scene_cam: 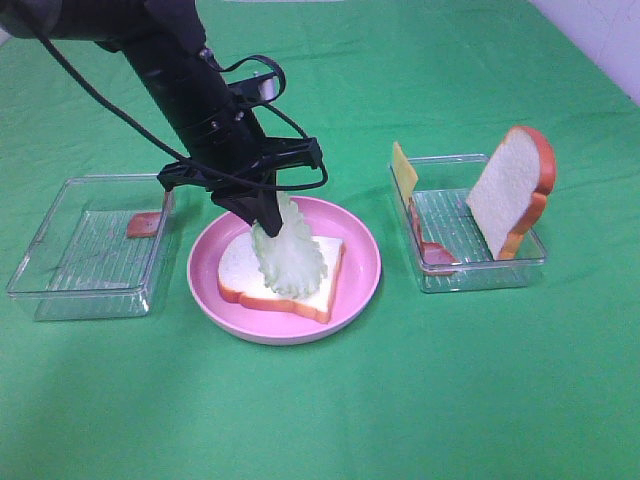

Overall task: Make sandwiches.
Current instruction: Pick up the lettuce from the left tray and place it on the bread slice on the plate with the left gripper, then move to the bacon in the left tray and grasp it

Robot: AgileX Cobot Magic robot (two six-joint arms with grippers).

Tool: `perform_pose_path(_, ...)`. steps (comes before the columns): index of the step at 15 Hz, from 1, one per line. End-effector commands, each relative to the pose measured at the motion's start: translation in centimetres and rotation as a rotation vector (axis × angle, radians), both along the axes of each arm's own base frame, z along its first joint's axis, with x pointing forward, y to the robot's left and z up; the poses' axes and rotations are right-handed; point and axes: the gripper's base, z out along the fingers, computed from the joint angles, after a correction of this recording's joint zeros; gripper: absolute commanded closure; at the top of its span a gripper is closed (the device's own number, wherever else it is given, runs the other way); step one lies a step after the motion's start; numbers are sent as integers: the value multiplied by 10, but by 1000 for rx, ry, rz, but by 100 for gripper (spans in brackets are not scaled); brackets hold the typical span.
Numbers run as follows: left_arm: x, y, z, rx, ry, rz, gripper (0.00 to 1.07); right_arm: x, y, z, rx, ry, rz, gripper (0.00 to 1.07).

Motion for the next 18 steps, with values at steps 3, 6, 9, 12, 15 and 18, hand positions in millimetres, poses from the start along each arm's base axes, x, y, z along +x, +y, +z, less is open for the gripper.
perform_pose_path(3, 2, 0, -3, 15, -19, 9, 98, -2, 0, 1, -14, -23, -4, 31)
perform_pose_path(6, 3, 0, -2, 12, -38, 15, 57, -2, 0, 1, -14, -23, -4, 31)
perform_pose_path(9, 6, 2, -2, 29, -75, 12, 31, -2, 0, 1, -14, -23, -4, 31)
perform_pose_path(12, 6, 4, 7, 43, -103, 10, 30, -2, 0, 1, -14, -23, -4, 31)
perform_pose_path(15, 9, 10, 34, 74, -175, 60, 30, -2, 0, 1, -14, -23, -4, 31)
perform_pose_path(18, 14, 17, 63, 176, -187, 91, 30, -2, 0, 1, -14, -23, -4, 31)
